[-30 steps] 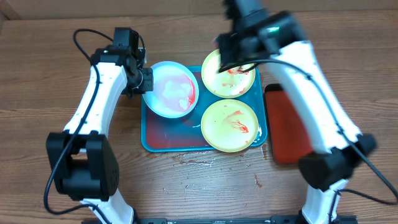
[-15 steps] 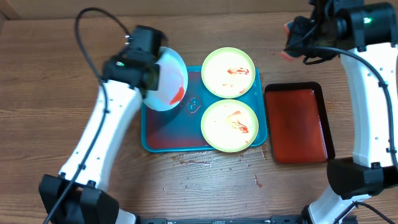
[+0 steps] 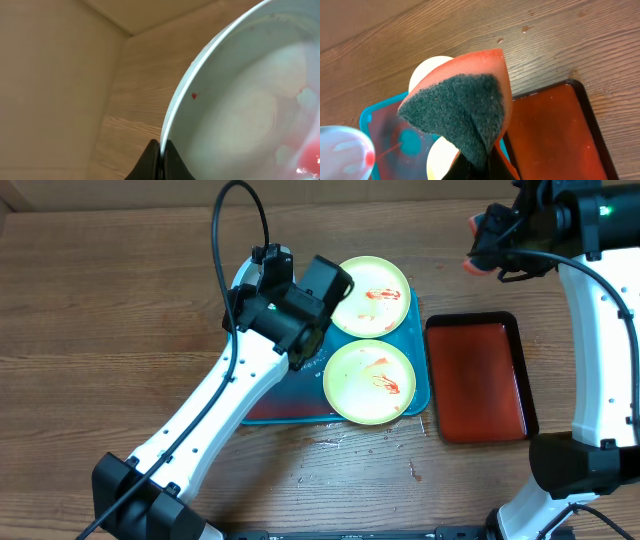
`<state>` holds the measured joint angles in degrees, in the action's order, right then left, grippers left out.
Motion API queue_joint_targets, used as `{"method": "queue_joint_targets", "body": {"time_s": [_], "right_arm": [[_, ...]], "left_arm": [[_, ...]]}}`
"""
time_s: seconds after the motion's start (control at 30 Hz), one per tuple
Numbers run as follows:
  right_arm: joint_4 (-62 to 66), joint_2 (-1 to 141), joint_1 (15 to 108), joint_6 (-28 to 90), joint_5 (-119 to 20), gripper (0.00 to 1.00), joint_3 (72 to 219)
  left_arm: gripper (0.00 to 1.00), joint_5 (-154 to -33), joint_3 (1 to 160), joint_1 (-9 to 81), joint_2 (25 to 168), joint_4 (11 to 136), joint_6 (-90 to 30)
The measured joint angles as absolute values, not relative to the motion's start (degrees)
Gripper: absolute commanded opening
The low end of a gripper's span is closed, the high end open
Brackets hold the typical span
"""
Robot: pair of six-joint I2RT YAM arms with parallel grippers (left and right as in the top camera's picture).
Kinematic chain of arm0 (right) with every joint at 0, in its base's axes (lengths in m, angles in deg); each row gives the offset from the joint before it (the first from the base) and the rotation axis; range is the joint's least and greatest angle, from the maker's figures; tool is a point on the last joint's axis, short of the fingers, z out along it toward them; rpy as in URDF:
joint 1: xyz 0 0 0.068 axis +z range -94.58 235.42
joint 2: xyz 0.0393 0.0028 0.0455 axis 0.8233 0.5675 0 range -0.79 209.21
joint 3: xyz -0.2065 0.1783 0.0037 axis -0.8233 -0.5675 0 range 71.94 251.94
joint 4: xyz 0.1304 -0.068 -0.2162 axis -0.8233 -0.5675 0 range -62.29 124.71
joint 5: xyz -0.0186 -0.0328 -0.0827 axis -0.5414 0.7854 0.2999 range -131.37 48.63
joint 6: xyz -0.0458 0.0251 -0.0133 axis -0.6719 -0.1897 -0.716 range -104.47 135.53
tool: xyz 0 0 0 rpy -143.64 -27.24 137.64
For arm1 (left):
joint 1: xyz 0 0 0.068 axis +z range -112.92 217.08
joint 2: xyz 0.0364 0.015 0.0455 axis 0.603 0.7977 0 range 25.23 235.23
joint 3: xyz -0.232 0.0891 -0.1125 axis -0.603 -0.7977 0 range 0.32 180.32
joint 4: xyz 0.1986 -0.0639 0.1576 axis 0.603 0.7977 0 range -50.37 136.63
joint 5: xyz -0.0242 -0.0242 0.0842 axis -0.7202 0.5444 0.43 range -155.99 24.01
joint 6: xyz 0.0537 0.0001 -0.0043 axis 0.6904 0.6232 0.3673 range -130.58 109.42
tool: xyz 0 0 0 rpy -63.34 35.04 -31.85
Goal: Clean dirty plates on tray and stack at the side
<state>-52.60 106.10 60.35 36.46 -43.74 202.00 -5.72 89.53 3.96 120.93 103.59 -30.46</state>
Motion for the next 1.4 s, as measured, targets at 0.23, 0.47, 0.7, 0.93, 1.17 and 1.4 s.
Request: {"method": "queue_joint_targets", "body": {"time_s": [0.23,0.47,0.7,0.93,1.17,1.4], "right_arm": [[-53.2,106.1,59.6,36.5,-43.8,0.04,202.0],[-53.4,106.1,59.6,36.5,-43.9,0.04,202.0],[-53.5,106.1,59.6,36.5,-43.9,0.04,202.0],[-53.9,106.1,59.6,36.5,-43.9,0.04,202.0],[-54.9,106.1,59.6,36.5,-44.0,0.04,202.0],[-54.9,106.1,59.6,36.5,-43.9,0.04,202.0]], "left_arm": [[0.04,2.8,89.5,1.9,120.9,104.4,-35.0],[0.04,8.5,89.5,0.0,120.9,103.5,-36.0],[0.04,10.2,89.5,-0.4,120.9,103.5,-36.0],[0.04,7.9,89.5,-0.4,120.9,103.7,-35.9],[0.04,-11.7,88.7,3.9,121.0,103.9,-33.7],[0.04,-31.8,88.4,13.0,121.0,103.2,-29.8]]}}
